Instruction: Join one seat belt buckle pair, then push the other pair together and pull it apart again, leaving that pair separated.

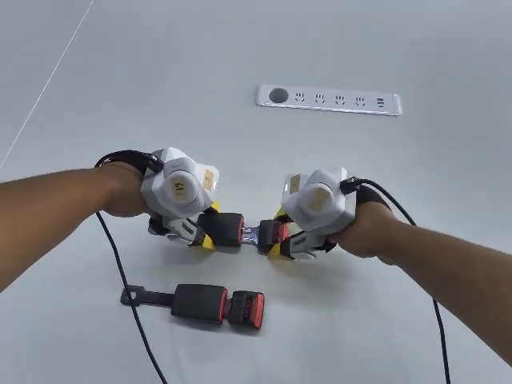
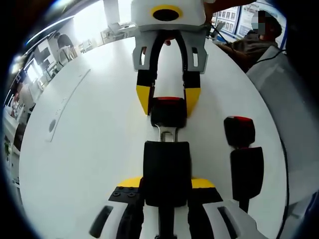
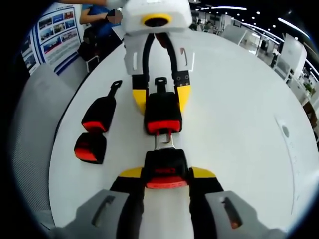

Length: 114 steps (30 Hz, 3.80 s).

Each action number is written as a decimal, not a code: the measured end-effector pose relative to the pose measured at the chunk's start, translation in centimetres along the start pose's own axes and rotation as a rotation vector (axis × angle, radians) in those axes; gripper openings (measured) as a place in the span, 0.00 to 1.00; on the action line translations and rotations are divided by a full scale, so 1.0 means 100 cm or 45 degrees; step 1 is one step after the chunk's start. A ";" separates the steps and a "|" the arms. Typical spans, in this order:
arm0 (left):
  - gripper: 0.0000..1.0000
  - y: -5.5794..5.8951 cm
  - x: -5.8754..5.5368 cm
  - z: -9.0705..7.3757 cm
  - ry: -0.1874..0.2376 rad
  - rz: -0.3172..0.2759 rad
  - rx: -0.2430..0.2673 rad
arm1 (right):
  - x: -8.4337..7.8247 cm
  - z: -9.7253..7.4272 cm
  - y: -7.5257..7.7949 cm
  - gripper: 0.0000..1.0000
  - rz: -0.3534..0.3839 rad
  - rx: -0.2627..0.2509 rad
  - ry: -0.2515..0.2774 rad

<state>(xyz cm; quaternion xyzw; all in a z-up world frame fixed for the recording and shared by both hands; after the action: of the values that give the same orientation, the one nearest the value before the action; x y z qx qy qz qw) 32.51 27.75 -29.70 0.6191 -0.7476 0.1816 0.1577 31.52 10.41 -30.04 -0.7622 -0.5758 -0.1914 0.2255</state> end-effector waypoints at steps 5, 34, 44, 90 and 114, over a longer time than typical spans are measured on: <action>0.34 0.000 0.000 0.000 0.005 -0.008 0.002 | -0.016 -0.012 0.004 0.34 0.018 -0.017 -0.024; 0.34 0.006 0.009 -0.004 -0.036 -0.038 0.016 | -0.103 -0.075 -0.005 0.35 0.085 -0.081 -0.078; 0.34 0.006 0.009 -0.003 -0.064 -0.053 0.016 | -0.118 -0.085 -0.005 0.36 0.091 -0.096 -0.076; 1.00 0.135 0.028 -0.100 0.586 -1.072 0.837 | -0.114 -0.152 -0.107 0.95 0.808 -0.906 0.683; 1.00 0.219 0.016 -0.130 0.631 -1.111 0.962 | -0.116 -0.163 -0.171 0.98 0.687 -0.883 0.729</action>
<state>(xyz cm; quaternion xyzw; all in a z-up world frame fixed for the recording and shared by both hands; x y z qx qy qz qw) 10.84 36.06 -19.16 0.8197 -0.2516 0.4903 0.1563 11.50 -3.95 -20.86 -0.8305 -0.1770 -0.5066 0.1497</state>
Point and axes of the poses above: the centre of the closed fingertips' face, and the gripper's own axes: z roughly forward along the fingers, y roughly to its right, x roughly out of its top, the point moved 9 cm from there along -z, roughly backward along the fingers, and after that the axes turned 10 degrees about z, right-handed, at the moved point
